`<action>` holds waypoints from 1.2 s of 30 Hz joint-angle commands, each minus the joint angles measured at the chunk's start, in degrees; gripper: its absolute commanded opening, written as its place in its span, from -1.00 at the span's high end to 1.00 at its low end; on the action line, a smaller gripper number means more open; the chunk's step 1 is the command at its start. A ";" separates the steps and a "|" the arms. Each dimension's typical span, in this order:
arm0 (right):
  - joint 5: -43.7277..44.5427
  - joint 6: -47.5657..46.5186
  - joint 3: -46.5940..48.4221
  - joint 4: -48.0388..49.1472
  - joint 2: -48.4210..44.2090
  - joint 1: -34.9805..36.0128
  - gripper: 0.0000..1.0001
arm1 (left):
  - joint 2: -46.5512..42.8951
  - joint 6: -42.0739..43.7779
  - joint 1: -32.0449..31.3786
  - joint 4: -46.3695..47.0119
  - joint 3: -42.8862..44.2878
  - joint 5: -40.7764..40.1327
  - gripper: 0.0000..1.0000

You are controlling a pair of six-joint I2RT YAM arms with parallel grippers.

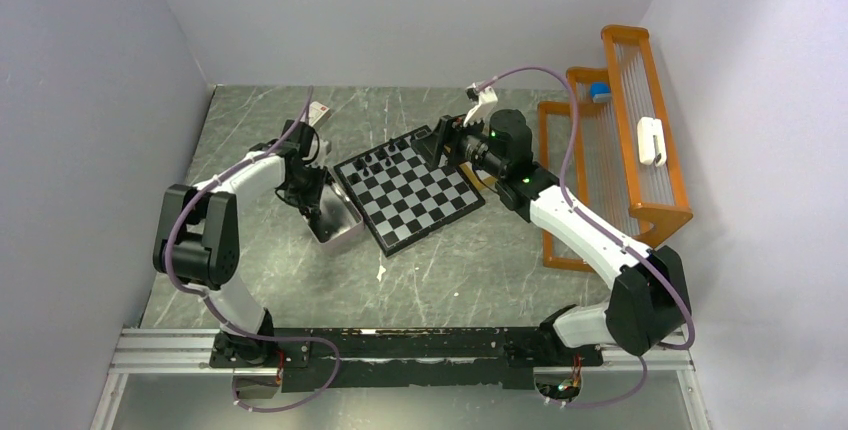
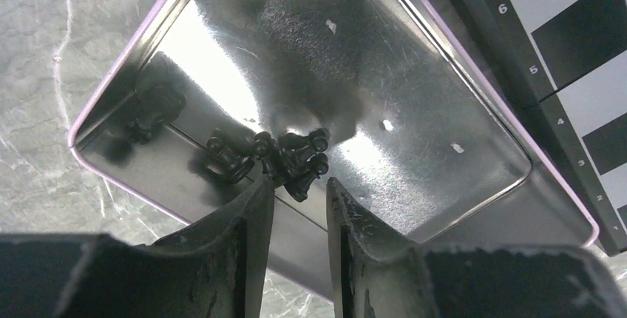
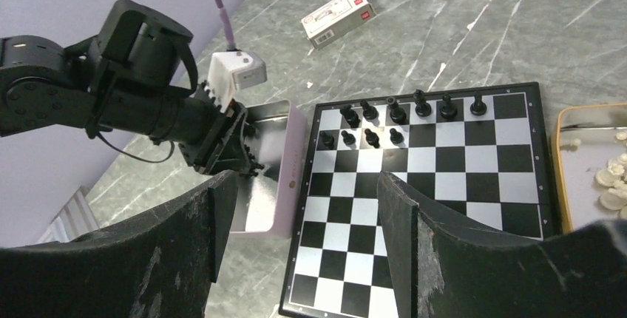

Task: Set up the chess pieces on the board
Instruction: Pick up the chess piece from the storage box.

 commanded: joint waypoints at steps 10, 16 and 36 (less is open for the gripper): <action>-0.97 0.47 -0.76 2.72 -0.82 -0.20 -0.47 | 4.02 2.97 -0.42 0.26 2.44 0.98 0.39; -0.82 0.57 -1.12 3.10 -0.85 -0.20 -0.47 | 4.19 2.40 -0.45 0.65 2.79 2.32 0.52; -0.36 0.52 -1.46 3.18 -0.77 -0.19 -0.47 | 5.77 2.07 -0.98 0.19 3.13 3.91 0.70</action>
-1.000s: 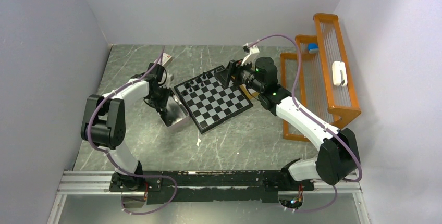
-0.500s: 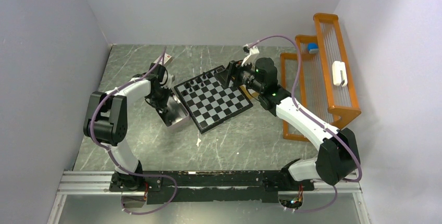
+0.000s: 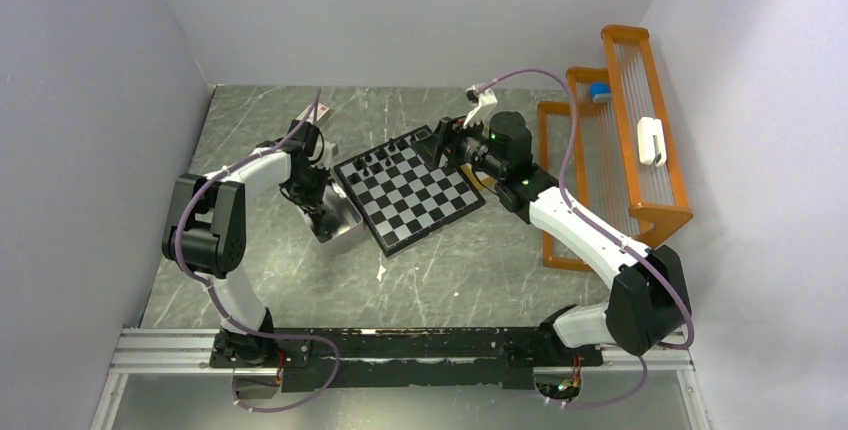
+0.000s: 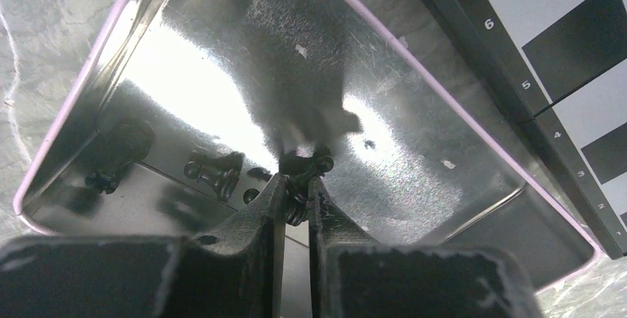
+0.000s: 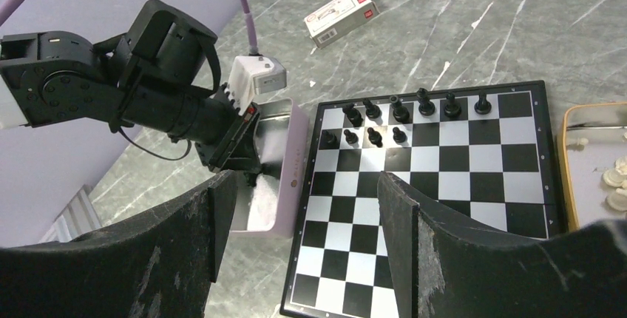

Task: Set up the chess pieces on the board
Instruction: Pick up the chess piece from the storage box.

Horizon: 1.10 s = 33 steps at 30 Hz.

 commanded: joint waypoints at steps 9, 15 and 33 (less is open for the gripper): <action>-1.79 2.83 -0.82 2.49 0.61 -0.16 -0.47 | -0.87 0.01 -0.45 -0.28 2.04 2.44 0.88; -6.00 7.22 -2.16 5.45 2.99 0.01 -0.45 | -1.45 -2.12 -0.45 -1.06 2.25 1.47 0.79; -5.93 6.94 -2.73 5.32 2.25 0.08 -0.45 | -1.36 -2.08 -0.45 0.47 0.34 0.96 0.49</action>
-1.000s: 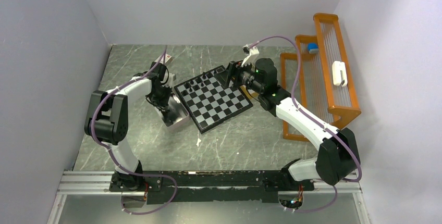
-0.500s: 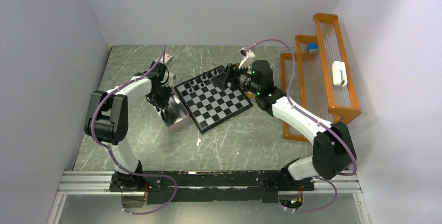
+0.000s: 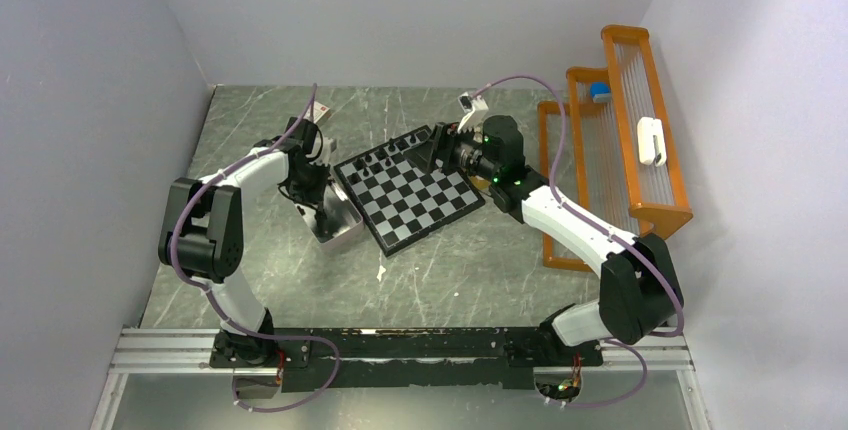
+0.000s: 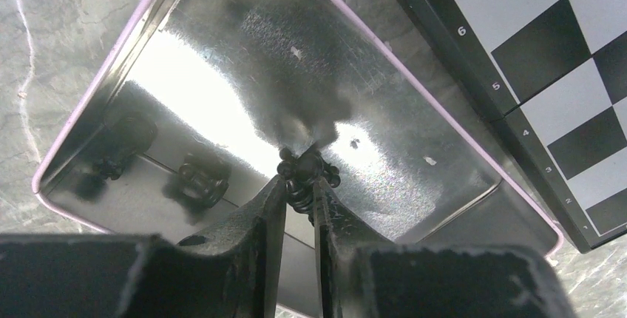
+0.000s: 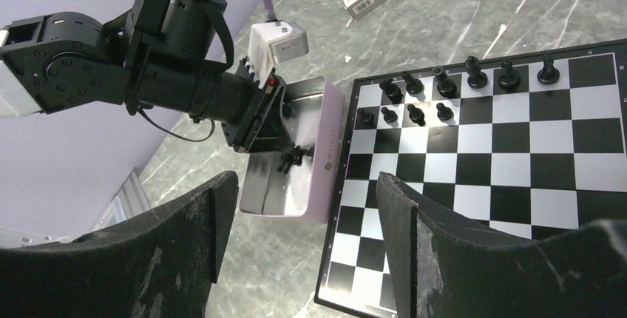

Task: Set up the chess pieces on the board
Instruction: Pick up the chess piece from the storage box.

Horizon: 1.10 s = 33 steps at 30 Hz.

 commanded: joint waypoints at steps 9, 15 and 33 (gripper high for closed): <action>-0.42 0.16 -1.26 1.63 -1.40 0.08 -0.45 | 0.79 -2.23 -0.60 -0.86 0.54 -2.94 0.47; -0.28 -0.12 -1.56 1.56 -1.39 0.10 -0.45 | -0.93 -3.39 -0.71 -1.19 -0.37 -3.77 0.41; -0.47 -0.01 -1.52 1.76 -0.88 0.03 -0.45 | -2.25 -6.07 -1.51 -1.90 -2.37 -5.40 0.46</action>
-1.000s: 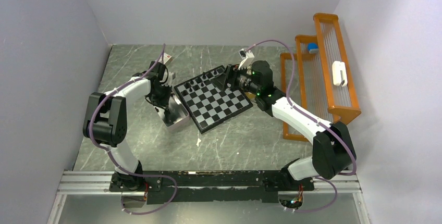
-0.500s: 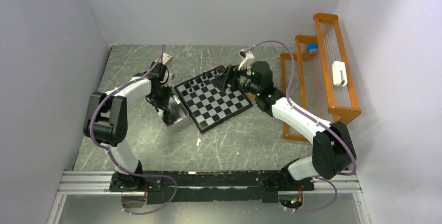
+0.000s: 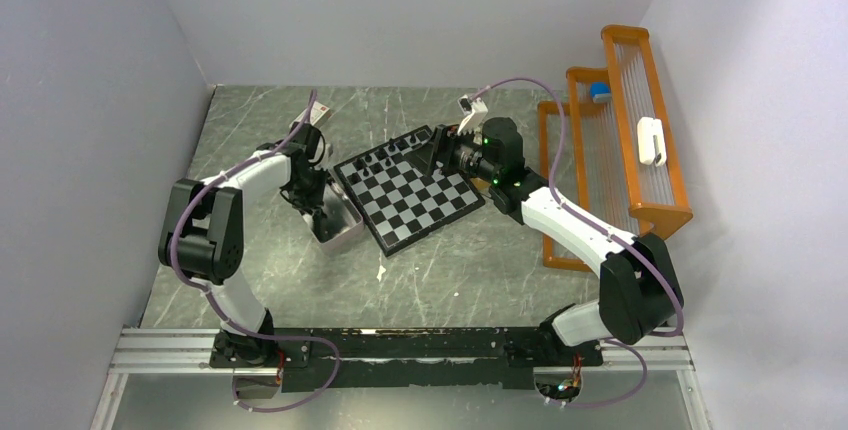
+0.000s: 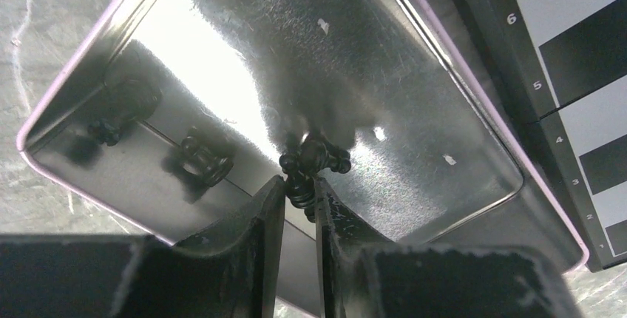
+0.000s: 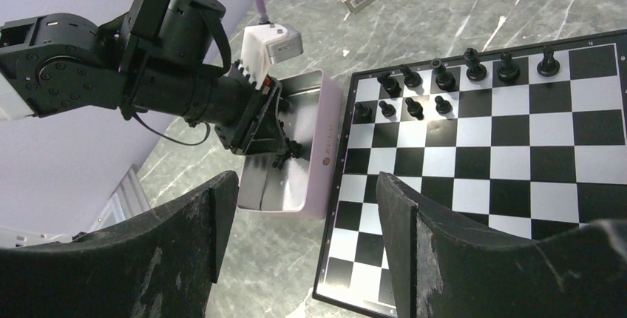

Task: Set up the chess pieces on the board
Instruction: Pick up the chess piece from the storage box.

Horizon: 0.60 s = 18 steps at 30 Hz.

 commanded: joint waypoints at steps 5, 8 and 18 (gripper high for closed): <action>-0.32 -0.07 -0.52 1.46 -0.86 0.10 -0.45 | -1.46 -1.47 -0.56 -0.61 -1.64 -1.01 0.48; -0.23 -0.12 -0.54 1.36 -1.09 0.08 -0.45 | -0.79 -1.30 -0.65 -0.45 -1.27 -0.55 0.48; 0.06 -0.27 -0.65 1.08 -1.44 0.07 -0.45 | -0.22 0.15 -0.74 -0.15 -0.33 3.09 0.74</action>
